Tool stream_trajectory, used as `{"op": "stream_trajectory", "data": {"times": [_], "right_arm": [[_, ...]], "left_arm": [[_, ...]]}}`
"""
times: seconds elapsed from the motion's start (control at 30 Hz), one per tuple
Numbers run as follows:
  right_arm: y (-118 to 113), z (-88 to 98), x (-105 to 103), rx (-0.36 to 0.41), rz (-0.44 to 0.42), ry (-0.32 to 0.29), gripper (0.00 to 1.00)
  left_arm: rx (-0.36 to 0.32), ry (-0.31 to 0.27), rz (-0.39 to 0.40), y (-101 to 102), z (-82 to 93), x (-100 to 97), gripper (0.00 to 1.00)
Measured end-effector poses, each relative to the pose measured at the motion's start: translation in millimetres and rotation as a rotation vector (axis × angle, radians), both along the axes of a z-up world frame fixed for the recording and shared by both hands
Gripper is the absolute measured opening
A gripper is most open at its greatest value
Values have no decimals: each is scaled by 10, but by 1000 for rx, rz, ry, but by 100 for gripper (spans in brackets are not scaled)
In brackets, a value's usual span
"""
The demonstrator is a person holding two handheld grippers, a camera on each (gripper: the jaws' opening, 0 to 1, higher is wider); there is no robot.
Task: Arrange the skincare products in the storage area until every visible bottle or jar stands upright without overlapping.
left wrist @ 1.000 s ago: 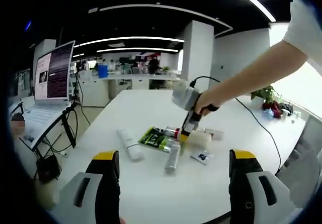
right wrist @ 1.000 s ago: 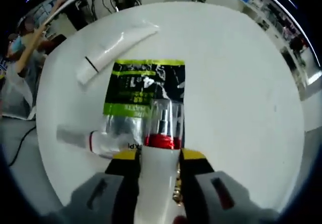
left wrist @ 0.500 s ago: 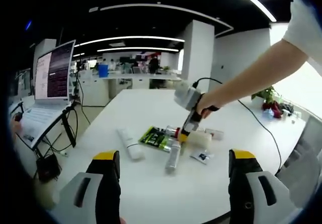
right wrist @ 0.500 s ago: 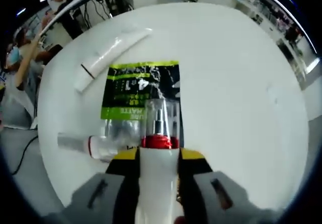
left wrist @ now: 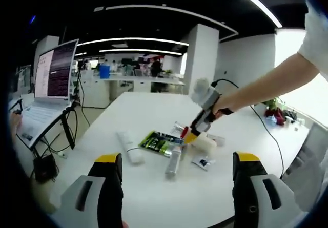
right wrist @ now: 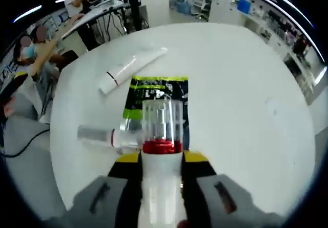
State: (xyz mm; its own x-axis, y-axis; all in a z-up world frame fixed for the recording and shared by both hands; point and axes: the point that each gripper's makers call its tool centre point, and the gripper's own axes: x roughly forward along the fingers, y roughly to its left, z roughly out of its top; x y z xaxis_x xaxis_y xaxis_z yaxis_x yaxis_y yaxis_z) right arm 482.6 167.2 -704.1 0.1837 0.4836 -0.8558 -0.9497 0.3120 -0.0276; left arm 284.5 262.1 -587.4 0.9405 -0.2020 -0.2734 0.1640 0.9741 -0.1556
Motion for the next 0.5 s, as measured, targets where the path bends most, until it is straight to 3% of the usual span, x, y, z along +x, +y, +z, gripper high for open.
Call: {"op": "stream_trajectory", "data": {"times": [0.17, 0.37, 0.5], "right_arm": [[-135, 107, 17, 58, -4, -30, 28], [-316, 320, -144, 124, -42, -40, 27], [-416, 415, -258, 208, -97, -17, 27]], "left_arm": [[1, -2, -14, -11, -4, -4, 87], [10, -2, -31, -44, -4, -12, 87], [32, -6, -52, -90, -4, -22, 86]]}}
